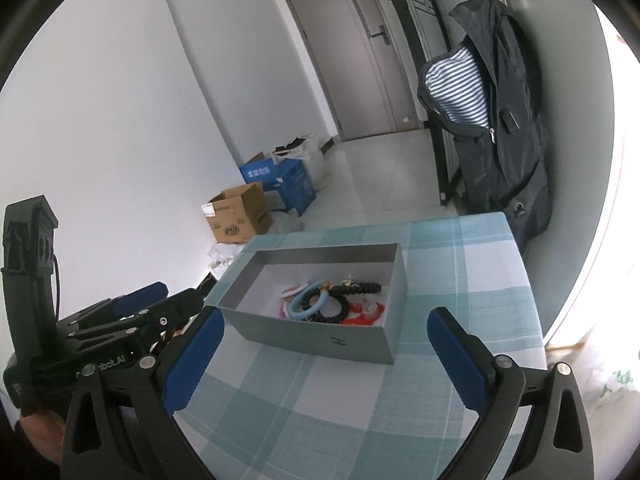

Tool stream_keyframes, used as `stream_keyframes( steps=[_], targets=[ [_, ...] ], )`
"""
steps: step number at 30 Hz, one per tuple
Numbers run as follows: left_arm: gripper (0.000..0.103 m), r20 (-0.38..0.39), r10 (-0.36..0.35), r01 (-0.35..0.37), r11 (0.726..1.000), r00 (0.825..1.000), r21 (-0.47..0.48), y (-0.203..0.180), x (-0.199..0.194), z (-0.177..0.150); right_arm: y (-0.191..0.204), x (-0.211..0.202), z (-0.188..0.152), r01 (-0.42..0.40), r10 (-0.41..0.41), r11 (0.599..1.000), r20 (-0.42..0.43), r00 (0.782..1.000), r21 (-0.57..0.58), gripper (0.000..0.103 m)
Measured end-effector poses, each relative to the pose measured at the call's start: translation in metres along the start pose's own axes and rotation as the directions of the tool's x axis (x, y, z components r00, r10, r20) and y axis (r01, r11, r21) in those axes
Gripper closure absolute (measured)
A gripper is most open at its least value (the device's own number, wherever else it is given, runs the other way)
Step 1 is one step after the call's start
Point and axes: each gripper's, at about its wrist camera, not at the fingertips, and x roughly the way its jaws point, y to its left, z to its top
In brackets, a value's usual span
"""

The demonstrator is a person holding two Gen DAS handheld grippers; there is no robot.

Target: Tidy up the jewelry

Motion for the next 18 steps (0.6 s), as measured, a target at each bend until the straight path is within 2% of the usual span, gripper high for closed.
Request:
stream_keyframes(
  steps=[18],
  targets=[
    [0.037, -0.017, -0.005, 0.005, 1.000, 1.000, -0.006, -0.0026, 0.0064, 0.0011, 0.0012, 0.0016, -0.0001, -0.002, 0.002, 1.000, -0.001, 1.000, 0.004, 0.000]
  ],
)
